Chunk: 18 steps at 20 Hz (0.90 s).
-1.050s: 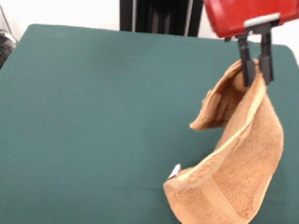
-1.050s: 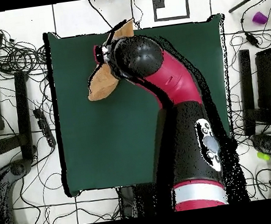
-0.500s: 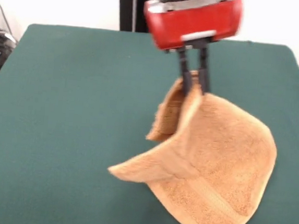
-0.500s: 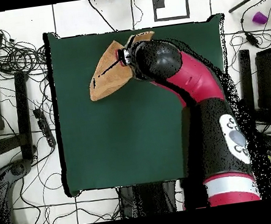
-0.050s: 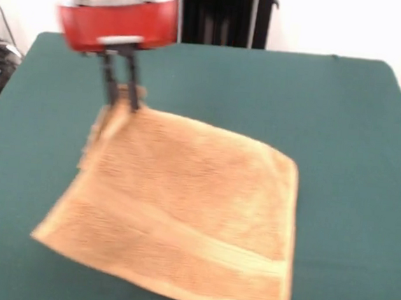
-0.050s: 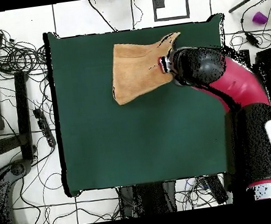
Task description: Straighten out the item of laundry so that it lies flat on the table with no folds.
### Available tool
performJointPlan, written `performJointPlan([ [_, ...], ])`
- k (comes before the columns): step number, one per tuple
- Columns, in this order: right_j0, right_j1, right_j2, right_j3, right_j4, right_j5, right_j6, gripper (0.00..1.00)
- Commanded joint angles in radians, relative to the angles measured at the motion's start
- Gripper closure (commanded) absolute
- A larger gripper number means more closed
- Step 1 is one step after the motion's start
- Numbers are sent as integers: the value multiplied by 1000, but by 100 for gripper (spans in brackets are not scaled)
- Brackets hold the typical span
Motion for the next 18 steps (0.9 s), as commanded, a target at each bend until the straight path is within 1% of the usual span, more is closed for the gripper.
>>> performJointPlan([
  [1, -71, 63, 169, -63, -108, 158, -195, 100],
  [3, -94, 72, 204, -50, -110, 158, -186, 100],
  [6, -102, 70, 227, -7, -133, 108, -144, 100],
  [11, -112, 85, 241, -18, -163, 151, -103, 100],
  [18, -137, 94, 274, -1, -187, 115, -86, 100],
])
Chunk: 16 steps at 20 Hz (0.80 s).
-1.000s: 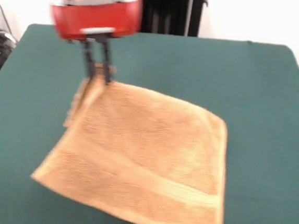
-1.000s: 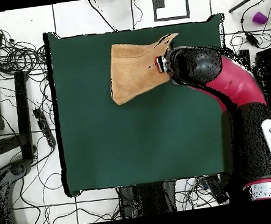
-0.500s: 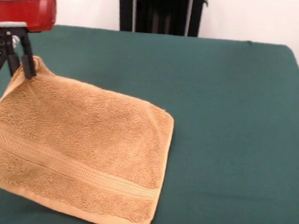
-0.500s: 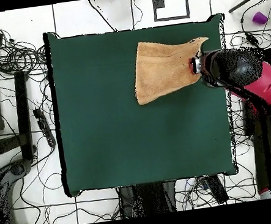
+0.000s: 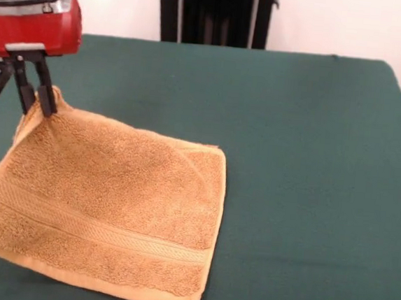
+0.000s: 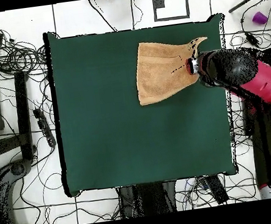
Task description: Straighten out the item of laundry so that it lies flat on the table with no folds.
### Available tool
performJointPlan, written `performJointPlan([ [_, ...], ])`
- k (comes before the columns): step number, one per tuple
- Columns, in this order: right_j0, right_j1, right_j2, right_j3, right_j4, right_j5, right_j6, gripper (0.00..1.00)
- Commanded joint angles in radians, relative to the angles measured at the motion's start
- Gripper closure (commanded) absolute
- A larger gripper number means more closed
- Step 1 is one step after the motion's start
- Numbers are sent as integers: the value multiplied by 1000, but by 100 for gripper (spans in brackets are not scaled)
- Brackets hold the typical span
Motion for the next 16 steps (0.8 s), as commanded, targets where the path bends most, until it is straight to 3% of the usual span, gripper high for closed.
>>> performJointPlan([
  [1, 7, 61, 167, 49, -38, 89, -85, 100],
  [16, -25, 75, 203, 37, -59, 93, -37, 100],
])
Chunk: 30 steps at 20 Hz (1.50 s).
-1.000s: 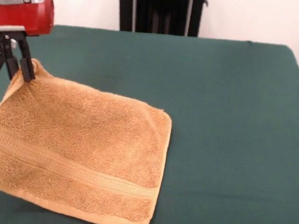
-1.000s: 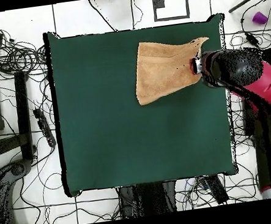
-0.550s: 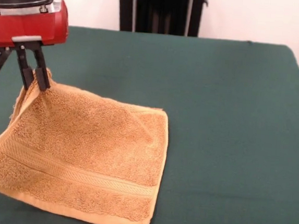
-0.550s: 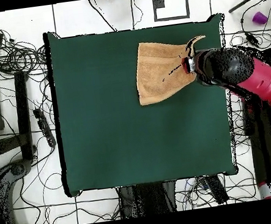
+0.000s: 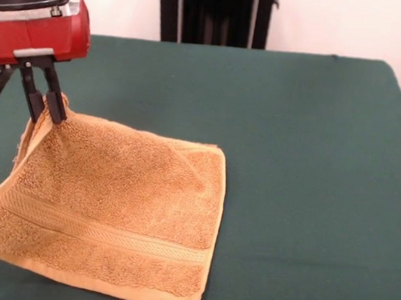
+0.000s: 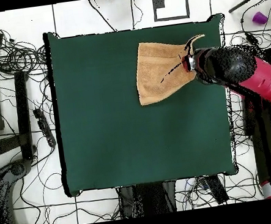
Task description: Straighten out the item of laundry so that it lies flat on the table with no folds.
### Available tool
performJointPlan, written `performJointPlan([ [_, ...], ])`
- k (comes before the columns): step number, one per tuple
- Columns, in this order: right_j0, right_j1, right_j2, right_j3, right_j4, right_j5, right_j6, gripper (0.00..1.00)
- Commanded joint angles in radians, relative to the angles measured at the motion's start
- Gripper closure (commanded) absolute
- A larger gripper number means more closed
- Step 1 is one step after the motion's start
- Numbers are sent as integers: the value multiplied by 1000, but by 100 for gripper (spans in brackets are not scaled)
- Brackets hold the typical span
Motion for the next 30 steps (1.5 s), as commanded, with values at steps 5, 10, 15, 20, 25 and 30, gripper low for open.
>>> performJointPlan([
  [5, 30, 74, 101, 5, -44, 124, -31, 100],
  [10, 42, 53, 88, -18, -75, 133, -29, 100],
  [15, 40, 55, 91, -54, -144, 90, -87, 100],
  [20, 17, 42, 112, -37, -158, 147, -108, 100],
  [25, 29, 40, 100, -39, -155, 182, -61, 100],
  [30, 15, 40, 117, -21, -111, 170, -11, 100],
])
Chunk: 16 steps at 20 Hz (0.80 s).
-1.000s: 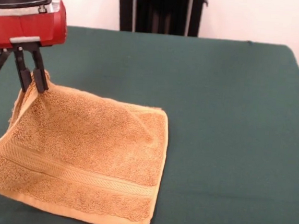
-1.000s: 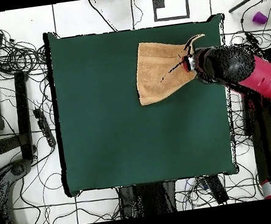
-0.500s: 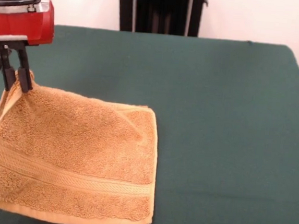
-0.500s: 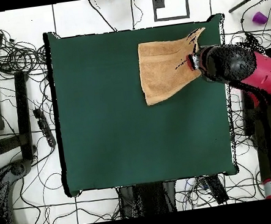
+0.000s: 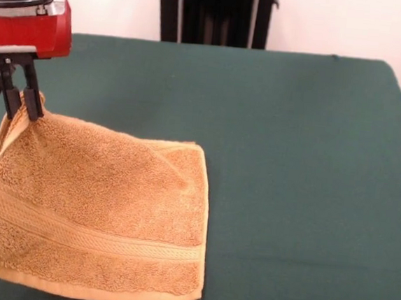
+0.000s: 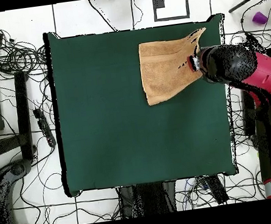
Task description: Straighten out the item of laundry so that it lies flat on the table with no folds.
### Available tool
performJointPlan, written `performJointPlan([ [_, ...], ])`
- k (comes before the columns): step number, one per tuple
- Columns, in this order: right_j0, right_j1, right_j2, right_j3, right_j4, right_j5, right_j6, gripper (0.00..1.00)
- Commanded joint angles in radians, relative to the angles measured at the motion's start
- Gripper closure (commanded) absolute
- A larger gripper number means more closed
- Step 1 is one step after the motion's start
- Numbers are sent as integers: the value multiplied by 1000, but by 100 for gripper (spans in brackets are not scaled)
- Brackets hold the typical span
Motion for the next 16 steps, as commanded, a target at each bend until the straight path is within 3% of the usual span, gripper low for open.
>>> performJointPlan([
  [1, 14, 42, 109, 36, 24, 127, -9, 100],
  [16, 17, 44, 98, 33, 15, 116, 1, 100],
])
